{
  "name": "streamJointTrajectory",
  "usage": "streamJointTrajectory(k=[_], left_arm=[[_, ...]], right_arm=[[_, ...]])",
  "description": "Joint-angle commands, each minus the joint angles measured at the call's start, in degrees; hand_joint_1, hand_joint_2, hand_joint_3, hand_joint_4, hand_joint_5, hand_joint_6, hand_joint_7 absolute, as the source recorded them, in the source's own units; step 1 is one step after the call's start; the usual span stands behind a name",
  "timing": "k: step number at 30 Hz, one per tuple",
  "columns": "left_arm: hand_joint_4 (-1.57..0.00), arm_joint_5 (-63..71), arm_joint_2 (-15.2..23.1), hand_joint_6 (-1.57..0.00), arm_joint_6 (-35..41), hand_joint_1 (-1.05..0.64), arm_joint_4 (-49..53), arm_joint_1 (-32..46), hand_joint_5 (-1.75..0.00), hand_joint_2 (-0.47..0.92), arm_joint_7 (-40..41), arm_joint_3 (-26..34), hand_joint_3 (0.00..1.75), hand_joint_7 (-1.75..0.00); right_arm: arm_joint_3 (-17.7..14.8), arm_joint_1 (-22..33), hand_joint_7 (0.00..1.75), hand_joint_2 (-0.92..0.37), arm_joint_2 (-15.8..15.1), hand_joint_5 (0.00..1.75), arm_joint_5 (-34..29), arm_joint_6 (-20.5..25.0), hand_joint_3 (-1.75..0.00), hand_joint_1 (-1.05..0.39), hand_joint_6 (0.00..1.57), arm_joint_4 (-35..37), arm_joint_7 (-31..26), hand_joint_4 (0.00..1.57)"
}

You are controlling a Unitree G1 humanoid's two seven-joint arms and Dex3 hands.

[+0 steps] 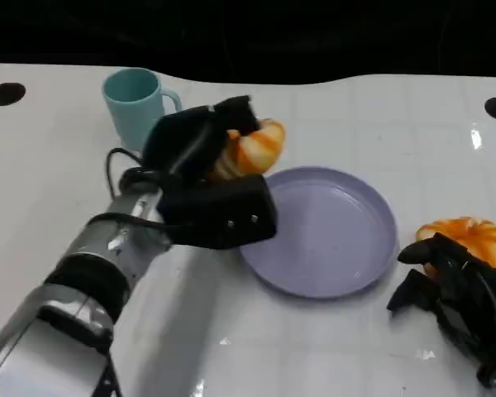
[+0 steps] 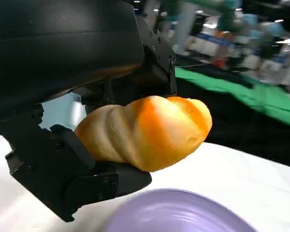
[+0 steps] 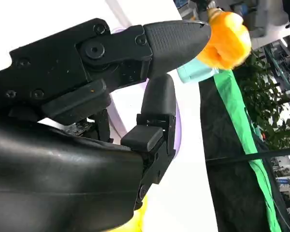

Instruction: Grasp the bread from the table and place it into the plate.

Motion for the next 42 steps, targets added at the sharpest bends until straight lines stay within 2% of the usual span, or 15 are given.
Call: streamJointTrajectory(k=[1,6,12,21,24,25,26,27,30,31,32,36,37,38,42], left_arm=[[-0.94,0.8,-0.9,-0.75,-2.1,-0.16,-0.8,-2.1,-1.75,0.45,-0.3,-1.3,1.28,-1.75],[-0.95,0.6,-0.9,-0.76,-2.3,-0.16,-0.5,-2.3,-1.75,0.44,-0.2,-1.6,1.30,-1.75],[-0.98,2.2,-3.8,-0.79,-5.1,-0.23,3.0,-4.3,-1.75,0.49,-4.9,-5.0,1.34,-1.75],[-0.97,4.5,-5.4,-0.76,-4.6,-0.22,5.6,-5.5,-1.75,0.50,-6.5,-7.8,1.31,-1.75],[-0.95,4.6,-5.6,-0.74,-4.5,-0.23,5.9,-5.8,-1.75,0.53,-7.1,-8.1,1.23,-1.75],[-0.90,4.8,-5.6,-0.72,-3.7,-0.25,5.8,-6.1,-1.74,0.54,-8.1,-8.4,1.16,-1.63],[-0.80,4.9,-5.6,-0.73,-3.1,-0.28,5.8,-6.3,-1.74,0.61,-8.8,-8.6,0.95,-1.27],[-0.73,4.9,-5.5,-0.78,-2.6,-0.31,5.7,-6.4,-1.74,0.67,-9.3,-8.7,0.76,-0.99],[-0.69,5.2,-5.3,-0.80,-1.9,-0.32,5.4,-6.5,-1.74,0.72,-10.2,-9.1,0.64,-0.81],[-0.55,5.4,-5.2,-0.65,-1.6,-0.41,5.4,-6.6,-1.47,0.82,-10.4,-9.4,0.45,-0.56],[-0.51,5.6,-5.1,-0.60,-1.4,-0.44,5.3,-6.6,-1.36,0.87,-10.6,-9.6,0.35,-0.45],[-0.48,5.9,-5.0,-0.57,-0.3,-0.47,5.2,-7.0,-1.25,0.92,-12.5,-9.9,0.26,-0.34],[-0.21,6.2,-4.9,-0.42,0.5,-0.64,5.1,-7.4,-0.95,0.92,-13.8,-10.2,0.42,-0.24],[-0.11,6.4,-4.9,-0.36,1.1,-0.70,4.9,-7.6,-0.83,0.92,-14.8,-10.3,0.48,-0.20],[-0.03,7.1,-4.6,-0.31,1.9,-0.76,4.4,-7.6,-0.71,0.92,-15.1,-10.8,0.55,-0.16]], right_arm=[[0.3,1.1,1.24,-0.92,-0.3,1.58,-0.7,0.2,-0.28,-0.53,0.62,0.7,-0.5,0.65],[0.6,1.1,1.24,-0.92,-0.4,1.58,-0.6,0.1,-0.28,-0.53,0.62,0.7,-0.5,0.65],[1.0,0.9,1.30,-0.92,-0.3,1.59,-0.8,0.0,-0.29,-0.54,0.58,0.9,-1.0,0.66],[1.1,0.8,1.32,-0.92,-0.2,1.59,-0.3,-0.9,-0.30,-0.53,0.57,1.4,0.3,0.66],[0.9,0.8,1.31,-0.92,-0.1,1.59,0.1,-0.6,-0.30,-0.52,0.57,1.5,0.4,0.66],[0.9,0.9,1.31,-0.92,0.0,1.59,0.0,-0.5,-0.30,-0.52,0.57,1.2,0.0,0.66],[0.9,0.9,1.31,-0.92,0.0,1.59,-0.1,-0.5,-0.29,-0.53,0.57,1.0,-0.4,0.66],[1.0,1.0,1.31,-0.92,0.1,1.58,-0.2,-0.5,-0.29,-0.53,0.57,0.9,-0.6,0.66],[1.1,1.1,1.31,-0.92,0.0,1.58,-0.3,-0.3,-0.28,-0.54,0.57,0.7,-0.9,0.66],[1.2,1.2,1.32,-0.92,-0.1,1.58,-0.4,-0.2,-0.29,-0.53,0.58,0.6,-1.0,0.67],[1.3,1.3,1.32,-0.92,-0.1,1.58,-0.5,-0.1,-0.29,-0.53,0.58,0.5,-1.0,0.67],[1.2,1.4,1.31,-0.92,-0.1,1.58,0.0,1.0,-0.29,-0.53,0.58,-0.1,-1.2,0.67],[1.1,1.5,1.30,-0.92,0.0,1.57,0.3,1.9,-0.26,-0.54,0.58,-0.6,-1.2,0.66],[1.0,1.6,1.29,-0.92,0.1,1.57,0.5,2.5,-0.25,-0.54,0.58,-1.0,-1.2,0.66],[0.8,1.9,1.28,-0.92,0.2,1.57,0.6,3.4,-0.24,-0.55,0.58,-2.0,-1.3,0.65]])
